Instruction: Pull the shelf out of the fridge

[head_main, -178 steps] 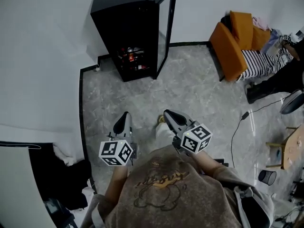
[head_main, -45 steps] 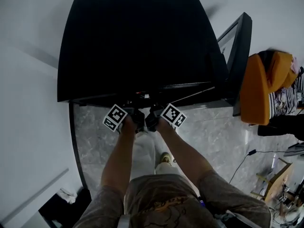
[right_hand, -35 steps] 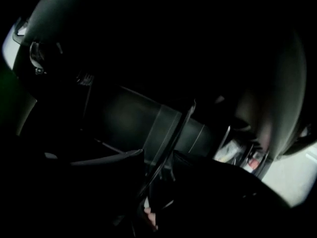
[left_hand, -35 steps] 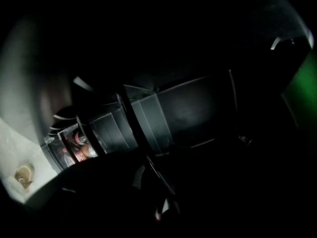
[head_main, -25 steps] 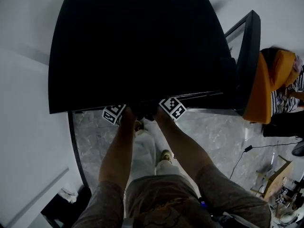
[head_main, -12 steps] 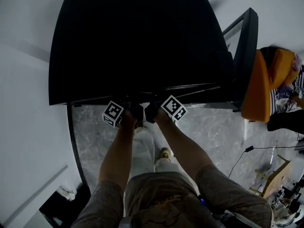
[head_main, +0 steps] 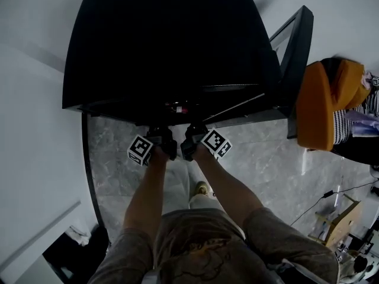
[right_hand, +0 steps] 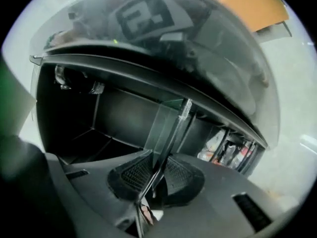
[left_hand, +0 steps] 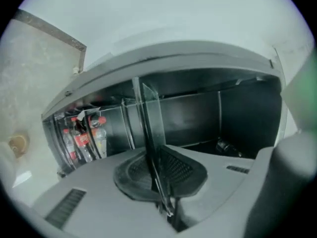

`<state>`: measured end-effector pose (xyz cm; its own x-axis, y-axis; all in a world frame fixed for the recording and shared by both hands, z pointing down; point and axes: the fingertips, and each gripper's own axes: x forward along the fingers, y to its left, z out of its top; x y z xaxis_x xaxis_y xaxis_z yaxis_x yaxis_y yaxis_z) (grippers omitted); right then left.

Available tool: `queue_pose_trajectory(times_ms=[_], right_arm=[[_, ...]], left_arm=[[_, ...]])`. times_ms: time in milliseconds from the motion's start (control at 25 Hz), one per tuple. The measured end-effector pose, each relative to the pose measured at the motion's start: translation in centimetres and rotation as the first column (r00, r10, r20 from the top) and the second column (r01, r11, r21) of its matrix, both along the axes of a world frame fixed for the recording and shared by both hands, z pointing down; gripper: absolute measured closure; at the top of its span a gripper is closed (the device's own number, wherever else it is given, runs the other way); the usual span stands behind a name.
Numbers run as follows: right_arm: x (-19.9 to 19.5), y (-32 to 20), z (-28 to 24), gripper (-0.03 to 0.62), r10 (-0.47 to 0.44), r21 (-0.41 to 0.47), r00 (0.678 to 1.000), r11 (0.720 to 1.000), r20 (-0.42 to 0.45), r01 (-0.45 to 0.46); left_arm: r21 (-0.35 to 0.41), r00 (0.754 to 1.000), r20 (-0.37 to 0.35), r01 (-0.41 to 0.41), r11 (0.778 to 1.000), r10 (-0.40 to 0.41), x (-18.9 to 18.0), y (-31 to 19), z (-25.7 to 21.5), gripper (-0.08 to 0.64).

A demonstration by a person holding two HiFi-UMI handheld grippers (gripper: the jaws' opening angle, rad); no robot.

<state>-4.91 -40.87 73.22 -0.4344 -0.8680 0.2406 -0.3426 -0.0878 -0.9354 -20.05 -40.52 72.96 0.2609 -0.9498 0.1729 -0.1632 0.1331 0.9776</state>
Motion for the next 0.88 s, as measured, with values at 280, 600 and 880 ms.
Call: queue_pose_trajectory(times_ms=[280,600,880], right_arm=[[0.6,4.5,-0.5,0.529,-0.018,-0.019,0.999,1.000,0.030,0.019],[1.3,8.7,-2.7,0.538,-0.018,-0.033,0.997,0.999,0.079,0.020],[1.7,10.2,-5.3,0.541,-0.002,-0.041,0.990,0.999,0.139,0.008]], left_arm=[[-0.011,1.000,-0.008,0.005,1.000,-0.005,0.6,4.8,-0.5,0.531],[-0.027,0.996,-0.074,0.053,0.998,-0.055,1.1,9.5,-2.4,0.541],[-0.023,0.992,-0.106,0.071,0.997,-0.073,1.4,10.9,-5.2,0.541]])
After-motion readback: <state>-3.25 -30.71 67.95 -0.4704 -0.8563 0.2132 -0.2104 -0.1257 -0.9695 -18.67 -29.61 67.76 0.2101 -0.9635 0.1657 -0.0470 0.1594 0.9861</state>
